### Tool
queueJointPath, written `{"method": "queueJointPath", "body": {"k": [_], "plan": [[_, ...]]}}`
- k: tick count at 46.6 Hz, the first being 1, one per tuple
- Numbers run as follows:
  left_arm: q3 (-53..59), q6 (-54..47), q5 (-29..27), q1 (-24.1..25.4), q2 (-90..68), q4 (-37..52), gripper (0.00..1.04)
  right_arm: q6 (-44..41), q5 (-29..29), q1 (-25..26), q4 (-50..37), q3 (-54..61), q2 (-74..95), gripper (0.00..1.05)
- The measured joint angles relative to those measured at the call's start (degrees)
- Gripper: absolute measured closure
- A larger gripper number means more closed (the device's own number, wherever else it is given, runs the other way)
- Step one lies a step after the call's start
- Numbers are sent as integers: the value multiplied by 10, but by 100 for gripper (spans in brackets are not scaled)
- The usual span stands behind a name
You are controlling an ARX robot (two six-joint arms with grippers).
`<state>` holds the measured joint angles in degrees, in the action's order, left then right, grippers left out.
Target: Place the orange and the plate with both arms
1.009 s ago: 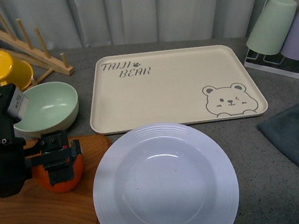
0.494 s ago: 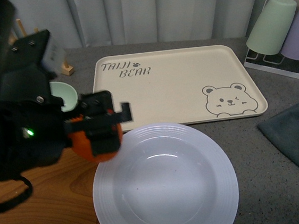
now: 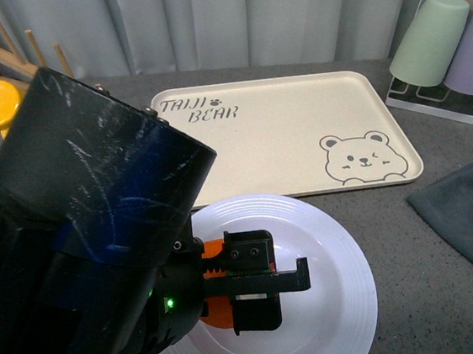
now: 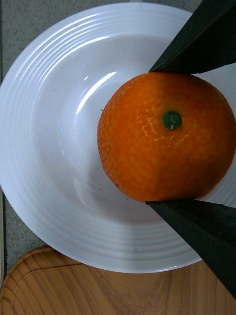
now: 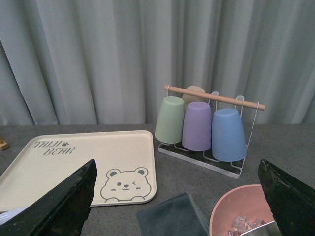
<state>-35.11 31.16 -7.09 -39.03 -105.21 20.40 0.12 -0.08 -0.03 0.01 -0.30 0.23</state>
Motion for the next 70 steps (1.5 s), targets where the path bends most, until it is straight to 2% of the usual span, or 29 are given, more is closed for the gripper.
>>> {"method": "queueJointPath", "body": {"k": [20,24,27,29,31,37,46,48,49,50,52,54,59,70], "plan": [[-21,7,11,6,-40,10,41,0,0,0,0,0,0,9],[-21,12,14,9,-39,17,24,0,0,0,0,0,0,9],[-21,16,17,11,-33,19,17,0,0,0,0,0,0,9],[-21,17,16,15,-19,17,8,0,0,0,0,0,0,9],[-20,17,16,19,-7,17,5,0,0,0,0,0,0,9],[-10,15,-1,45,62,3,6,0,0,0,0,0,0,9],[47,4,-39,111,194,-36,6,0,0,0,0,0,0,9],[87,-34,-80,129,207,38,11,0,0,0,0,0,0,9],[122,-80,-120,142,207,136,17,0,0,0,0,0,0,9],[160,-122,-134,155,205,229,22,0,-1,0,0,0,0,9],[215,-180,-132,177,215,350,31,0,-1,0,0,0,0,9],[243,-227,-123,195,251,411,40,0,0,0,0,0,0,9],[265,-279,-88,224,350,414,60,0,0,0,0,0,0,9],[311,-301,-41,274,454,340,97,0,0,0,0,0,0,9]]}}
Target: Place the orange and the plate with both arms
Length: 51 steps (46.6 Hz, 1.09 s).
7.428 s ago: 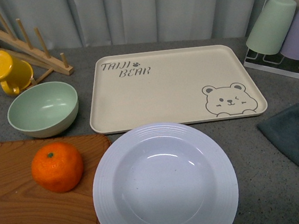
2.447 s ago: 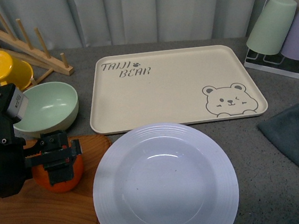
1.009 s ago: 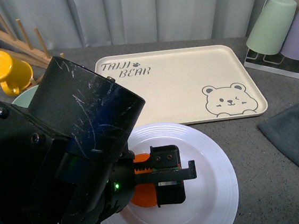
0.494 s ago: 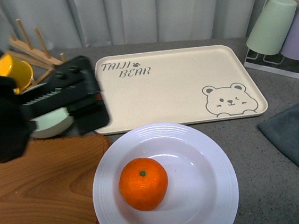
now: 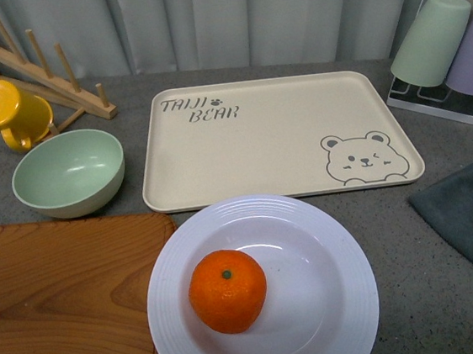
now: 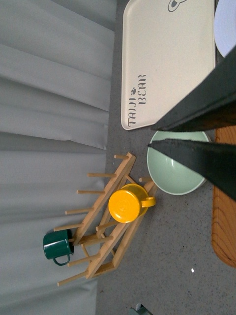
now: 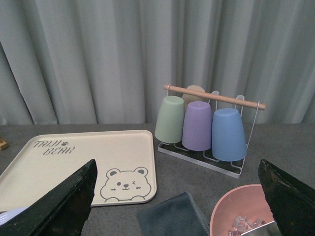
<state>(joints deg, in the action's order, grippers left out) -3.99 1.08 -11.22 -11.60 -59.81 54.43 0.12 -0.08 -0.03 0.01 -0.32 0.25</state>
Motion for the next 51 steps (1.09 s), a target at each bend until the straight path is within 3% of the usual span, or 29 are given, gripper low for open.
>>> {"method": "queueJointPath", "body": {"k": [2,20,23,27,51], "plan": [[4,1,6,6,17,-11,101,0,0,0,0,0,0,9],[28,-6,55,56,183,-143,101,0,0,0,0,0,0,9],[28,-7,105,95,222,-179,101,0,0,0,0,0,0,9],[28,-7,107,113,259,-211,101,0,0,0,0,0,0,9],[28,-7,111,115,411,-355,101,0,0,0,0,0,0,9]]}}
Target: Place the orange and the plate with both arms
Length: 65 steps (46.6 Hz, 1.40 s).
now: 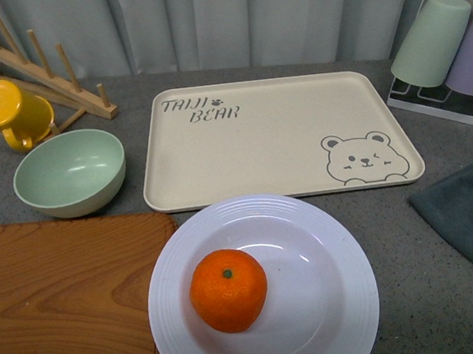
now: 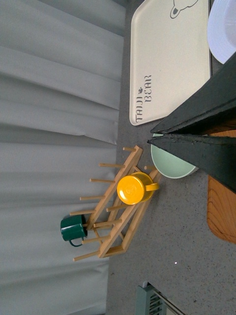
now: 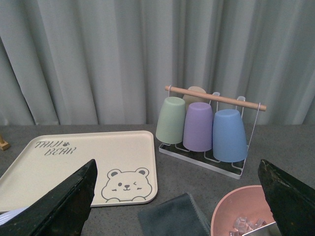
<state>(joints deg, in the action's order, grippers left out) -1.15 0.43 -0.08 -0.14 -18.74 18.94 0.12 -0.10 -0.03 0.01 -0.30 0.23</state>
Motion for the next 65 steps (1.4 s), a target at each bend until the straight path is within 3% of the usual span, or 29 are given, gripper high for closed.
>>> {"method": "queueJointPath", "body": {"k": [23,29,39,48,53,63,65], "plan": [[0,0,0,0,91,-91,101,0,0,0,0,0,0,9],[0,0,1,0,173,-184,101,0,0,0,0,0,0,9],[0,0,1,0,184,-189,99,0,0,0,0,0,0,9],[0,0,1,0,185,-189,69,0,0,0,0,0,0,9],[0,0,1,0,185,-189,45,0,0,0,0,0,0,9],[0,0,1,0,185,-189,7,0,0,0,0,0,0,9],[0,-1,1,0,185,-189,6,0,0,0,0,0,0,9]]}}
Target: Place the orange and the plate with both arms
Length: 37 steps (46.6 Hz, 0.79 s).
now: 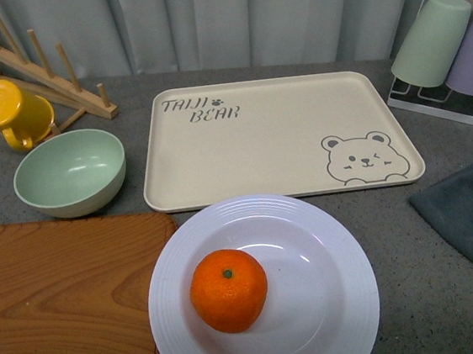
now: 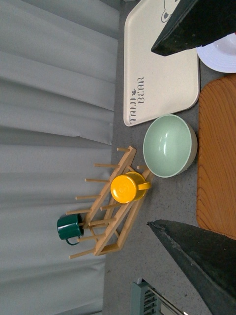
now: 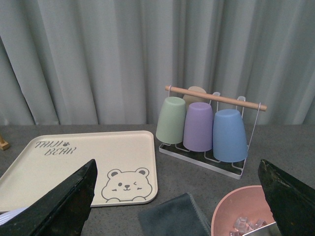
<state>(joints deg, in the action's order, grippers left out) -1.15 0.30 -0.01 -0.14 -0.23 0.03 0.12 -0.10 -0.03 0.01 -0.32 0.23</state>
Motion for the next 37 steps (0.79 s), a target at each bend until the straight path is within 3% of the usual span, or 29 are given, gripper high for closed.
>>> {"method": "queueJointPath", "body": {"k": [2,7,14,21,29,37], "plan": [[0,0,0,0,0,0,7,0,0,0,1,0,0,9],[0,0,0,0,0,0,6,-11,-12,2,100,-35,72,9],[0,0,0,0,0,0,6,25,-10,-12,-18,-63,315,9],[0,0,0,0,0,0,6,88,-79,-20,-106,-128,575,9],[0,0,0,0,0,0,6,166,-190,-39,-120,-224,896,9],[0,0,0,0,0,0,6,251,-273,-62,-151,-260,1006,9]]}}
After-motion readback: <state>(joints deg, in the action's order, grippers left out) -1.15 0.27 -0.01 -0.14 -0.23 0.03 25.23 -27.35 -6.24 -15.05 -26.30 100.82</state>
